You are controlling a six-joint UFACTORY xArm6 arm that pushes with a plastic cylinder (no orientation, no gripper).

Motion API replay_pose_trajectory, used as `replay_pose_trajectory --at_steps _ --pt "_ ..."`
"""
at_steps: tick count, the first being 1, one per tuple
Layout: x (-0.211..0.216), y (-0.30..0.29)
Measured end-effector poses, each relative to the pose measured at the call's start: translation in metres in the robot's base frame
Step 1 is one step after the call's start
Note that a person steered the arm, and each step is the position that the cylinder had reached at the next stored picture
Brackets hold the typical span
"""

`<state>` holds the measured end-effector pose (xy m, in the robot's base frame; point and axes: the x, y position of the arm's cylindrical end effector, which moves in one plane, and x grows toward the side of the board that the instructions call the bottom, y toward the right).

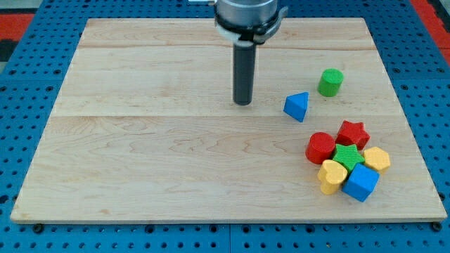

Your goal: Move the blue triangle into the red circle

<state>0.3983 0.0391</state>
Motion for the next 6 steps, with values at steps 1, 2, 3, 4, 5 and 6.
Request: replay_pose_trajectory --at_steps 1,2,3,4,5,6 --pt "-0.011 0.053" --pt "0.004 0.078" --pt "0.04 0.089" --pt "0.067 0.097" --pt "0.052 0.088" --pt "0.028 0.136"
